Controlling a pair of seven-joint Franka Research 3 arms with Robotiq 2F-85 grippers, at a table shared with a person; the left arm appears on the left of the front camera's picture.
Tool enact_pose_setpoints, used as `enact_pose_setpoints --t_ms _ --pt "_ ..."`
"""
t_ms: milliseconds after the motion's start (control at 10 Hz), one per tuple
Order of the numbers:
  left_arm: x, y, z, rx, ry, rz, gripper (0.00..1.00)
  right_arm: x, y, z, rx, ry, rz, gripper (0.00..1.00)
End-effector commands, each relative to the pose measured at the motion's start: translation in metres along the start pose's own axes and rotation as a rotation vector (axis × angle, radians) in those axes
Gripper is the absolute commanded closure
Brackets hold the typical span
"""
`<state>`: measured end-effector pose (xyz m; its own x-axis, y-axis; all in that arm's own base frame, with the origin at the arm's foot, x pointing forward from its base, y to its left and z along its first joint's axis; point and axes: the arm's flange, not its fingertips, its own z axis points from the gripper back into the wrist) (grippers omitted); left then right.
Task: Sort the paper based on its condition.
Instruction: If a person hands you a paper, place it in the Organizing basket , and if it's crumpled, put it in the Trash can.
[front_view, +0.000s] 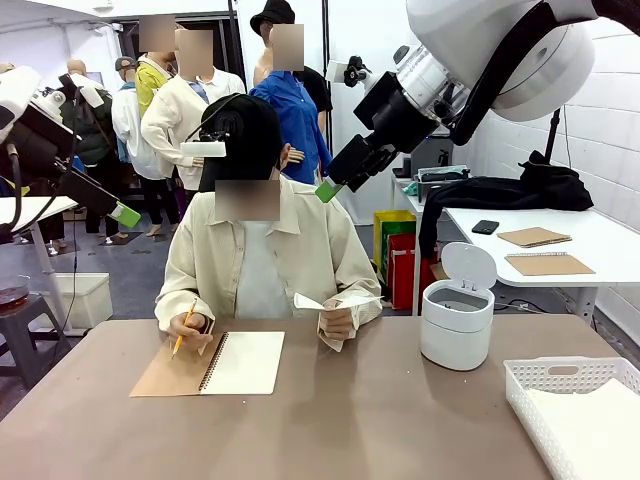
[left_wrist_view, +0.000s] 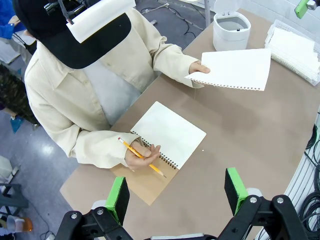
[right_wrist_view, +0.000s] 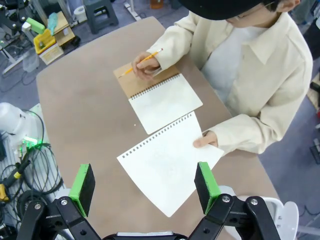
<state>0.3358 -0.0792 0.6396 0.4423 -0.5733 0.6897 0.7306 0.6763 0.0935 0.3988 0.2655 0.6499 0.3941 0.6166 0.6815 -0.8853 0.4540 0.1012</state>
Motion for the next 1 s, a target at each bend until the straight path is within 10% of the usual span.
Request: enact_pose_setpoints --t_ms 0,300,900 --pt "0.0 0.0 0.0 -0.003 -0.004 0.003 0.0 0.0 -0.001 0.0 -0.004 -0.002 0.0 0.0" --pt "0.0 0.0 0.0 -0.003 -0.004 0.003 0.0 0.0 0.0 0.0 0.0 0.0 0.0 0.0" --pt "0.0 0.0 0.0 -0.003 -0.004 0.003 0.0 -0.034 -0.059 -0.04 0.22 0.053 -0.623 0.0"
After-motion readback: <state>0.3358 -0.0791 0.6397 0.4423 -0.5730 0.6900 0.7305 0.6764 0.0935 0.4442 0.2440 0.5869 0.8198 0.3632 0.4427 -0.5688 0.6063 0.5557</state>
